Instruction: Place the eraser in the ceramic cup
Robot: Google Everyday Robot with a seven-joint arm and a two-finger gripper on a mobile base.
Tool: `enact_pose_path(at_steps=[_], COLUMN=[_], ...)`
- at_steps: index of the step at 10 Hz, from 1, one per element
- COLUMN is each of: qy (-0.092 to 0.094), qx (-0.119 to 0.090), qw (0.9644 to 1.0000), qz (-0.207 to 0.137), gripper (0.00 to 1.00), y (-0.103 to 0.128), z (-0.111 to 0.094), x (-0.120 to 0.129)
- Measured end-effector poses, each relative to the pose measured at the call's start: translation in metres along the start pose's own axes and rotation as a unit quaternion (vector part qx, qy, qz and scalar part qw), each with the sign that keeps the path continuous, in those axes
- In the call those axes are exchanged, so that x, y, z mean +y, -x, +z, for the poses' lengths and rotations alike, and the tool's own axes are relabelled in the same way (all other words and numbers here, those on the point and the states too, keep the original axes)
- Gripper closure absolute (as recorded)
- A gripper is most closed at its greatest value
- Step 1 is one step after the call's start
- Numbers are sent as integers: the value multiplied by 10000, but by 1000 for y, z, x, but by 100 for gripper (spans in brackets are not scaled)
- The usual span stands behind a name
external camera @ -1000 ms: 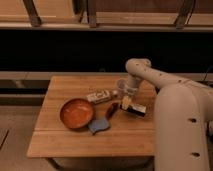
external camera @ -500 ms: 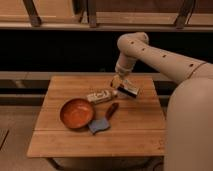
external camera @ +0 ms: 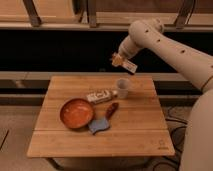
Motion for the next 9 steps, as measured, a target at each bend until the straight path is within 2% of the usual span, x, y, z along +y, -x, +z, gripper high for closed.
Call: enact_pose_path(at_steps=[1,2,4,7,9], qy=[29,5,-56,-19,50], qx=[-468,-790,-1220,-1234,-1312], qw=[9989,9968,9925,9923,9903], qz=[-62,-80,-101,-49,451], gripper=[100,100,100,100,100], y=[7,11,15,15,7], z=[0,-4,-10,-7,-4], x=[-3,-7,-14,-13,-13])
